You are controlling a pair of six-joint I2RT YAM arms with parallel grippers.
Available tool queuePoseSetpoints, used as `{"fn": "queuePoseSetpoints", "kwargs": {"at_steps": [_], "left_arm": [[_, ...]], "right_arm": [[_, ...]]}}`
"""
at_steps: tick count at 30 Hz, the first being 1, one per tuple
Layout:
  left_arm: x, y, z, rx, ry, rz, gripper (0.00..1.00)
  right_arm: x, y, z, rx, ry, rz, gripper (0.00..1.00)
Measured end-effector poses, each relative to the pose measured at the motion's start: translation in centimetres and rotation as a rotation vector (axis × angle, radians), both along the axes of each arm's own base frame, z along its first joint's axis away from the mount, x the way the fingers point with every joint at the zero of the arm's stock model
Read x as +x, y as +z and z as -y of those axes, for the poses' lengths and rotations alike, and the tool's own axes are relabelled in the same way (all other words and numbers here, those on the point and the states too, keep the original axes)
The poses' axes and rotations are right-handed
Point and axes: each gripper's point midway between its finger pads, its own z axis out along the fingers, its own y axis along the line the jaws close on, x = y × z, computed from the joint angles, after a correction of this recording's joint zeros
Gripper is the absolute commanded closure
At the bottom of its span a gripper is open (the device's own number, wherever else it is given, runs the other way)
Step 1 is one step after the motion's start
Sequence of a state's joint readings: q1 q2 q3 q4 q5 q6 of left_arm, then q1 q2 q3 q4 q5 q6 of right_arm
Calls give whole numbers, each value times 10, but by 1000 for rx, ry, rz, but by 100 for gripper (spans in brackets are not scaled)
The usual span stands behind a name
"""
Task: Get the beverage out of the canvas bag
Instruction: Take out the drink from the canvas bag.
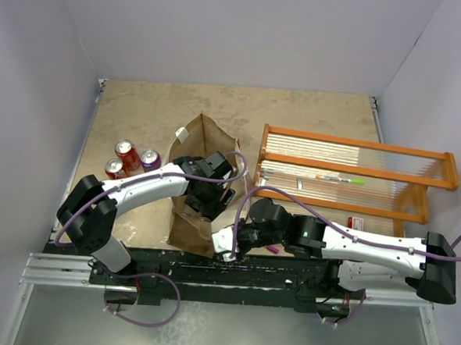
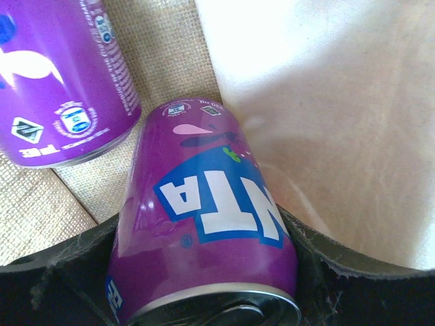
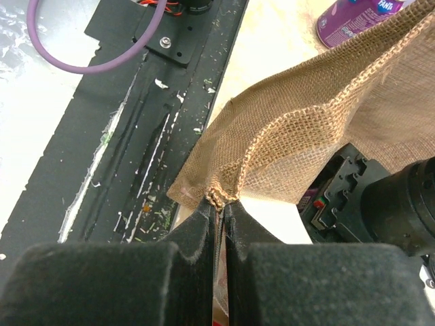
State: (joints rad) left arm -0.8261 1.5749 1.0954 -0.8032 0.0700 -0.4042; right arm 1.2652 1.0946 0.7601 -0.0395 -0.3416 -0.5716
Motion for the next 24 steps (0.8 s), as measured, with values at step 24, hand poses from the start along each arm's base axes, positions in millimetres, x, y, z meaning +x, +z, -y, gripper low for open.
{"fn": "queuePoseSetpoints", "kwargs": {"at_steps": [24], "left_arm": [[15, 107, 10, -186, 3, 204, 100]], "right_arm": [[4, -2, -3, -39, 5, 22, 100]]}}
